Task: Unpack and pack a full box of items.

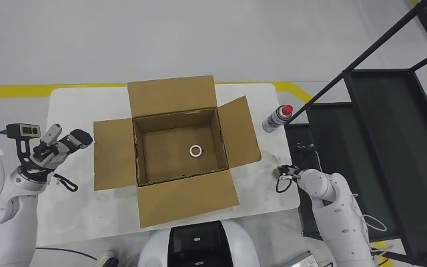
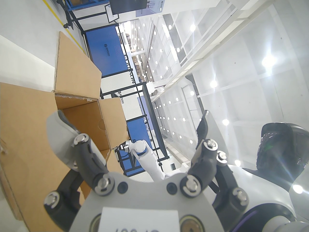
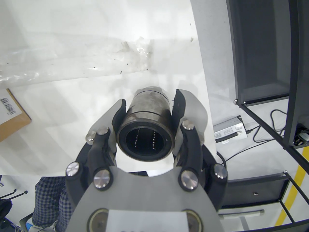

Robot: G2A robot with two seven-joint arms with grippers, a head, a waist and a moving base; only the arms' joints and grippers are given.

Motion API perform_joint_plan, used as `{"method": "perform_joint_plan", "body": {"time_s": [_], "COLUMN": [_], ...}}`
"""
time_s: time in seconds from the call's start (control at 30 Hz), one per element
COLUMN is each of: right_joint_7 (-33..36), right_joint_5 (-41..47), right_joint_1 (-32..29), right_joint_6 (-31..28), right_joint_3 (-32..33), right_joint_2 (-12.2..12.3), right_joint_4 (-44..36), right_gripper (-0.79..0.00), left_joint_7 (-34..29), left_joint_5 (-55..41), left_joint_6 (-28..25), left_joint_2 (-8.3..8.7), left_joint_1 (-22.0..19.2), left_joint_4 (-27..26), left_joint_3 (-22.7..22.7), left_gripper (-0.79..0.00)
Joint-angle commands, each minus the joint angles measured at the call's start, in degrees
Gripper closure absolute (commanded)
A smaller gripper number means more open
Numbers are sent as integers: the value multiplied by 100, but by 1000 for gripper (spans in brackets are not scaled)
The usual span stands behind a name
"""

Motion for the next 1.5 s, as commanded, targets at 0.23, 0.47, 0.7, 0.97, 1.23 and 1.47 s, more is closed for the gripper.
{"method": "perform_joint_plan", "body": {"time_s": [0.23,0.47,0.7,0.97,1.23,1.47], "right_joint_7": [259,431,425,343,347,397], "right_joint_5": [-164,-261,-191,61,47,-26], "right_joint_1": [158,419,394,78,75,222], "right_joint_6": [222,333,353,74,117,199], "right_joint_3": [-292,-558,-554,-392,-452,-551], "right_joint_2": [7,5,21,61,81,96], "right_joint_4": [-64,159,173,-129,-79,59], "right_gripper": [0,-34,-785,-785,-742,-336], "left_joint_7": [0,0,0,0,0,0], "left_joint_5": [0,0,0,0,0,0], "left_joint_6": [0,0,0,0,0,0], "left_joint_2": [0,0,0,0,0,0], "left_joint_1": [0,0,0,0,0,0], "left_joint_4": [0,0,0,0,0,0], "left_joint_3": [0,0,0,0,0,0], "left_gripper": [-785,-785,-785,-785,-785,-785]}}
